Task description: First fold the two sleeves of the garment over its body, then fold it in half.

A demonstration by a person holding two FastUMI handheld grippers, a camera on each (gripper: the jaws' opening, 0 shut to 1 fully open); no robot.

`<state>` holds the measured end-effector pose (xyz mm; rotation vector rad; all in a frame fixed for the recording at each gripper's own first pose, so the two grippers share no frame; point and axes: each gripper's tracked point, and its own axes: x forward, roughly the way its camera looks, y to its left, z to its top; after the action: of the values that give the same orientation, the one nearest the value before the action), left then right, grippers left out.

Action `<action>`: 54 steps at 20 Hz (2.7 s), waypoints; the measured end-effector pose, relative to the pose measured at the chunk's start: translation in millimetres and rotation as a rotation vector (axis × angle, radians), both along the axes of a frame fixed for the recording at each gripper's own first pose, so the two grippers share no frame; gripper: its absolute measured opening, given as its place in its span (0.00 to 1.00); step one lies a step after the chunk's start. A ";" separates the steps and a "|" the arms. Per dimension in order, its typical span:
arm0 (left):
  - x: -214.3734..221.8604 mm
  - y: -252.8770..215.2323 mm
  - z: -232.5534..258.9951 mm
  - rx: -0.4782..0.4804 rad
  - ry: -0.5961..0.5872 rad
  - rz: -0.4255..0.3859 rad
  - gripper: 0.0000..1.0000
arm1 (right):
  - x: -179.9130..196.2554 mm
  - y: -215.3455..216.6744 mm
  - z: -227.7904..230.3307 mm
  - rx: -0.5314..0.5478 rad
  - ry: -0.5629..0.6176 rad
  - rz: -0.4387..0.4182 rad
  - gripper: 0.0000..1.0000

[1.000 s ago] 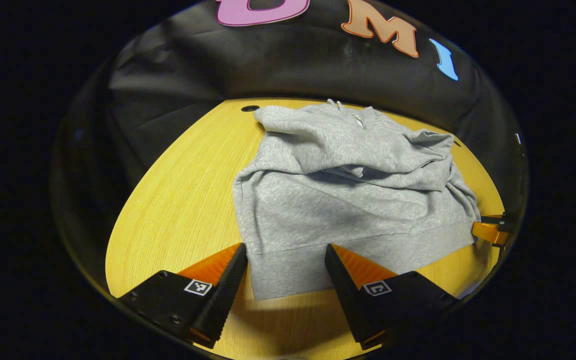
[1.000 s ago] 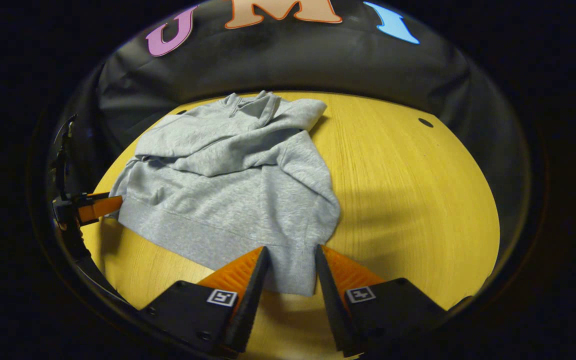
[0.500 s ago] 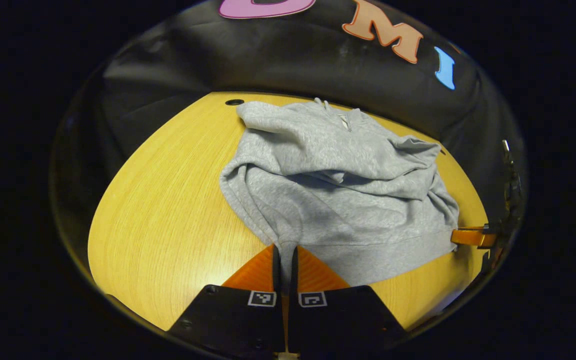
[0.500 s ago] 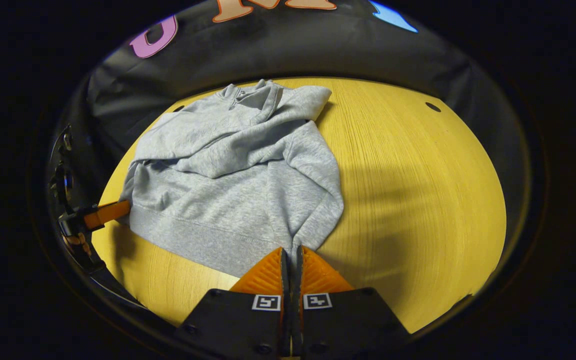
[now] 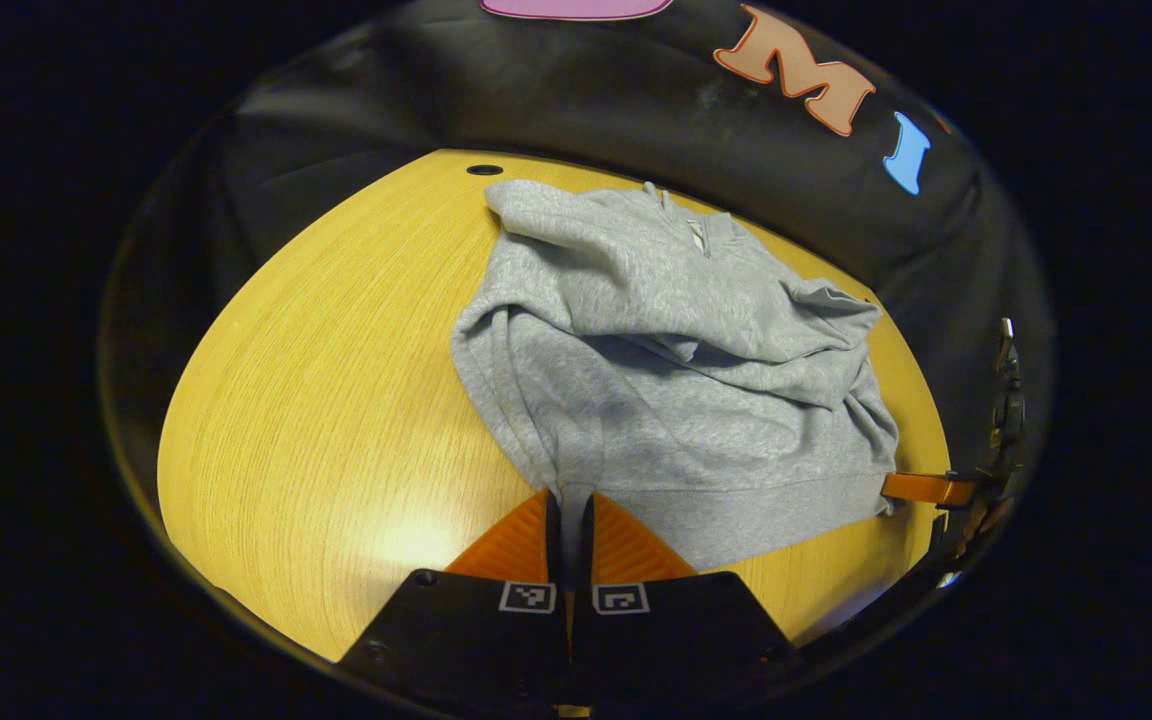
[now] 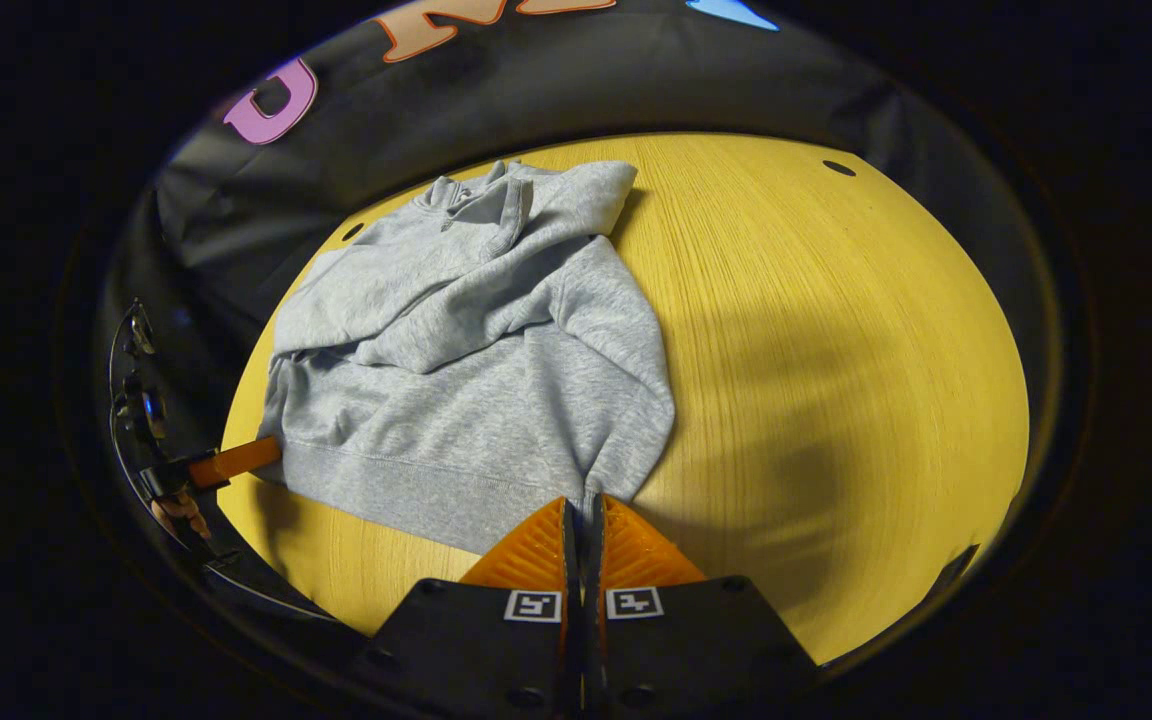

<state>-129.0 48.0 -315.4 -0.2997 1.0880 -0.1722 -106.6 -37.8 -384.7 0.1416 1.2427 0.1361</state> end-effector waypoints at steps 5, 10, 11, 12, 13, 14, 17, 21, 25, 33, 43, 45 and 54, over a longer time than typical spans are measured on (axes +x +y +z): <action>0.6 0.2 3.6 -0.014 0.041 0.007 0.00 | 4.8 2.9 8.7 0.046 0.015 -0.025 0.02; 19.9 -2.3 53.5 -0.069 -0.020 0.012 0.00 | 18.8 17.0 57.7 0.204 -0.006 -0.103 0.02; 28.0 -3.6 62.0 -0.084 -0.031 0.019 0.00 | 25.7 21.5 66.4 0.236 -0.011 -0.119 0.02; 35.3 -4.9 69.5 -0.100 -0.037 0.028 0.00 | 34.0 26.1 73.7 0.268 -0.016 -0.136 0.02; 40.5 -6.2 75.7 -0.120 -0.044 0.043 0.00 | 41.9 30.1 80.5 0.301 -0.016 -0.151 0.02; 45.5 -7.0 80.8 -0.141 -0.046 0.058 0.00 | 48.7 33.0 88.8 0.335 -0.026 -0.172 0.02; 62.8 -3.0 95.4 -0.186 -0.055 0.100 0.00 | 76.3 40.4 110.3 0.447 -0.041 -0.243 0.02; 108.0 6.3 119.1 -0.256 -0.090 0.186 0.00 | 126.8 26.1 148.0 0.625 -0.042 -0.409 0.02; 139.3 15.6 114.0 -0.276 -0.052 0.304 0.00 | 159.1 13.6 134.6 0.664 -0.024 -0.554 0.02; 171.8 13.7 80.5 -0.288 0.061 0.428 0.00 | 190.0 5.2 69.8 0.606 0.031 -0.697 0.02; 190.3 15.5 49.7 -0.308 0.098 0.495 0.16 | 213.4 13.3 43.7 0.571 -0.001 -0.713 0.22; 207.9 20.4 63.3 -0.314 0.001 0.506 0.26 | 227.5 7.2 42.4 0.516 -0.099 -0.693 0.71; 240.4 44.2 137.2 -0.026 -0.384 0.335 0.96 | 229.2 -27.9 114.3 0.274 -0.447 -0.498 0.95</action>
<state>111.5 92.2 -178.3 -0.4477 0.6439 0.0557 122.6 -65.7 -270.4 0.6183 0.7107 -0.0936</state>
